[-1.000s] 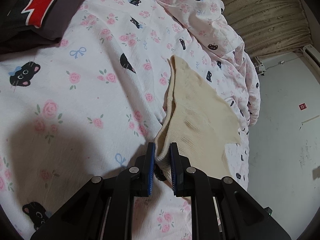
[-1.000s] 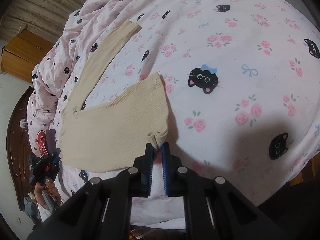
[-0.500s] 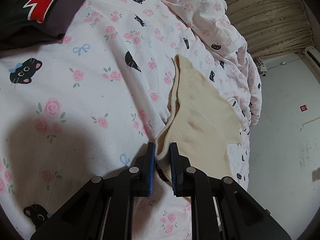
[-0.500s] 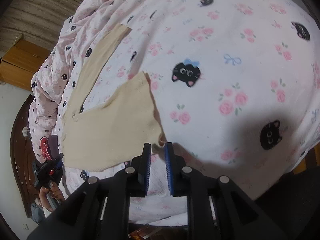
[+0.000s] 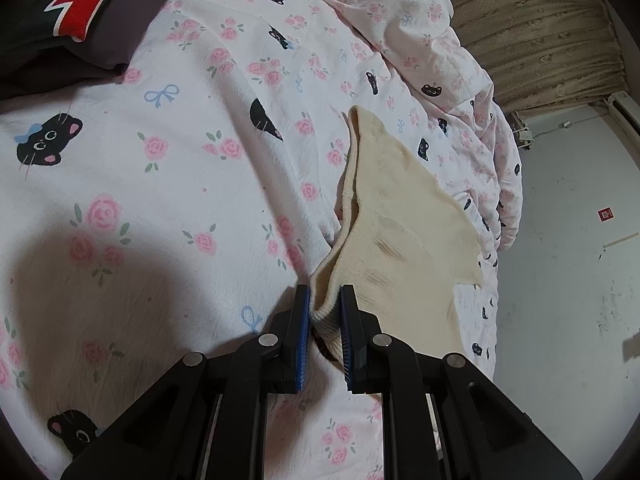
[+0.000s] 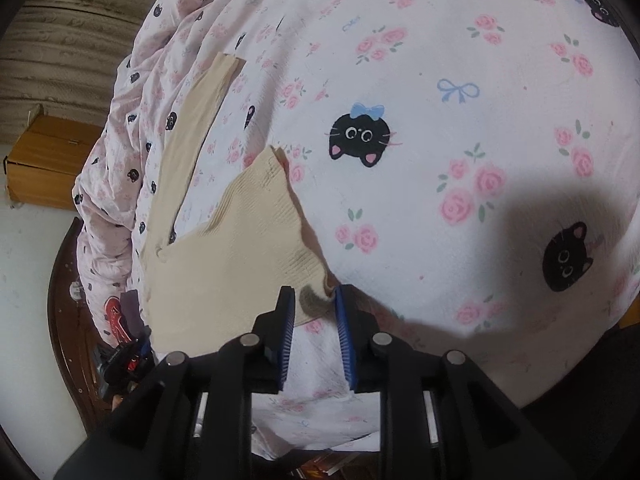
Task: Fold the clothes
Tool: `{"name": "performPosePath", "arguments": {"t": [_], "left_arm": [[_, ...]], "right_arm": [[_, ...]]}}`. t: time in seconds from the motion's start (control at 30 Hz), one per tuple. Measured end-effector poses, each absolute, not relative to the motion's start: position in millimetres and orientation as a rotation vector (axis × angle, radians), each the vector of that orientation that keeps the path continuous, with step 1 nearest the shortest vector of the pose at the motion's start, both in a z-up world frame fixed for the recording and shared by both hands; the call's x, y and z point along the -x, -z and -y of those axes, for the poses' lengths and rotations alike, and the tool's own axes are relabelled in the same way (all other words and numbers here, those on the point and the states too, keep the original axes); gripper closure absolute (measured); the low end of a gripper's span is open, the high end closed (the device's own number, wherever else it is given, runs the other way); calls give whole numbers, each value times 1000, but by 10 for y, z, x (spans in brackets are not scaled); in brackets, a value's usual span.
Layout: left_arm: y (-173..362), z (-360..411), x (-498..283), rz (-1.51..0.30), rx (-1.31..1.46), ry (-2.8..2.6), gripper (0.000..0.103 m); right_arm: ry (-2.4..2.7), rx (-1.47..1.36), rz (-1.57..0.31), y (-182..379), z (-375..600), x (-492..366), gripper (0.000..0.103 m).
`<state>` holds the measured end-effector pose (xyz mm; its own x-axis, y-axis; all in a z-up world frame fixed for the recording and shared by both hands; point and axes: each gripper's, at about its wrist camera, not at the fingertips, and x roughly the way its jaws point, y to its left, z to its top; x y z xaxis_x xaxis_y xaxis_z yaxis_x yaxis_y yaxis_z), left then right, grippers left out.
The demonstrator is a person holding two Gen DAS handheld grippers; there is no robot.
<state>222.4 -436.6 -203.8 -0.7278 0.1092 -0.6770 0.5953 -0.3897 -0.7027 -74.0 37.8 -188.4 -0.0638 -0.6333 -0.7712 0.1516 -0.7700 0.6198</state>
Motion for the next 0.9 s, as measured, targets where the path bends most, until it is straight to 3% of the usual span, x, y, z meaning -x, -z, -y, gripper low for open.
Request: {"name": "performPosePath", "arguments": {"t": [0.13, 0.27, 0.9], "left_arm": [[2033, 4372, -2243, -1522, -951, 2187, 91], [1994, 4379, -2256, -1525, -952, 2202, 96], [1581, 4561, -2175, -1639, -744, 2270, 97]], "right_arm": [[1885, -1661, 532, 1882, -387, 761, 98], [1884, -1631, 546, 1834, -402, 778, 98], [1738, -1399, 752, 991, -108, 1584, 98]]}}
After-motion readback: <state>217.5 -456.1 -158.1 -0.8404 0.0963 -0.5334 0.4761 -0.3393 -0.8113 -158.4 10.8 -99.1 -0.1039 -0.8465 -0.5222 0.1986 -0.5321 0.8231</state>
